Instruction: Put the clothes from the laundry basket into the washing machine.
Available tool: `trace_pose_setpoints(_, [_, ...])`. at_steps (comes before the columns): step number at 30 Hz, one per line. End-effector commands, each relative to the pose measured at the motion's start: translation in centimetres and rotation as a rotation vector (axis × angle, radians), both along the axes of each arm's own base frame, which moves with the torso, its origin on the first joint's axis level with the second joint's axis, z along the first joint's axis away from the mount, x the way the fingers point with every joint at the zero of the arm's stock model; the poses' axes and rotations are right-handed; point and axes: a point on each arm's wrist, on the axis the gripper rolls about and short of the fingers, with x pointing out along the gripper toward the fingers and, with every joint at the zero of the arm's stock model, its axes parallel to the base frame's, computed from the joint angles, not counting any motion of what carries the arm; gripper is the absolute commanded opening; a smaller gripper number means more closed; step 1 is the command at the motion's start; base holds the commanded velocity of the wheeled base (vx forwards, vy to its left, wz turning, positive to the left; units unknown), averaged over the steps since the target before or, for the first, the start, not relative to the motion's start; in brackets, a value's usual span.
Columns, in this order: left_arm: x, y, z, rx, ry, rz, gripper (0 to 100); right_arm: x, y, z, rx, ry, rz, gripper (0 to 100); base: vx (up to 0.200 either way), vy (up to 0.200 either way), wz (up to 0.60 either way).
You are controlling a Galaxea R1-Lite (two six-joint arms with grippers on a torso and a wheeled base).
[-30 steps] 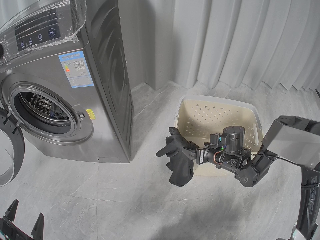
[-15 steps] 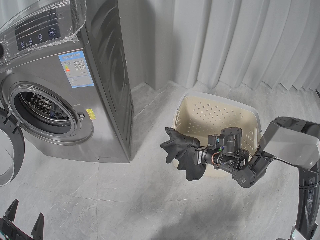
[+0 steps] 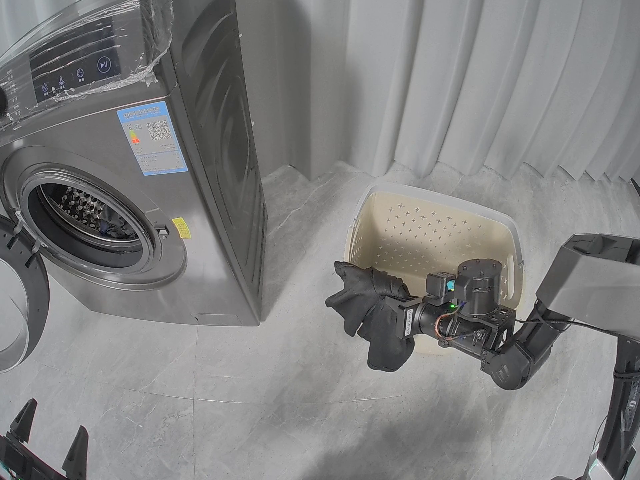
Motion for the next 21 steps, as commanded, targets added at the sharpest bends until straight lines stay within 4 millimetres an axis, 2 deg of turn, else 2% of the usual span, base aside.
trace_pose_setpoints(1, [0.0, 0.0, -0.5, 0.000, 0.006, 0.000, 100, -2.2, -1.0, 3.0, 0.036, -0.062, 0.009, 0, 0.000, 0.000, 0.00])
trace_pose_setpoints(3, [0.0, 0.0, -0.5, 0.000, 0.006, 0.000, 100, -2.8, -1.2, 3.5, 0.044, -0.075, 0.009, 0, 0.000, 0.000, 0.00])
trace_pose_setpoints(14, [0.0, 0.0, -0.5, 0.000, 0.006, 0.000, 100, -11.3, -3.0, 11.2, 0.194, -0.322, 0.103, 0, 0.000, 0.000, 0.00])
trace_pose_setpoints(16, [0.1, 0.0, -0.5, 0.000, 0.008, 0.000, 100, -12.3, -3.6, 12.8, 0.219, -0.371, 0.094, 0, 0.000, 0.000, 0.00])
trace_pose_setpoints(21, [0.0, 0.0, -0.5, -0.001, 0.006, 0.001, 100, -13.6, -4.9, 14.7, 0.206, -0.414, 0.061, 0, 0.000, 0.000, 0.00])
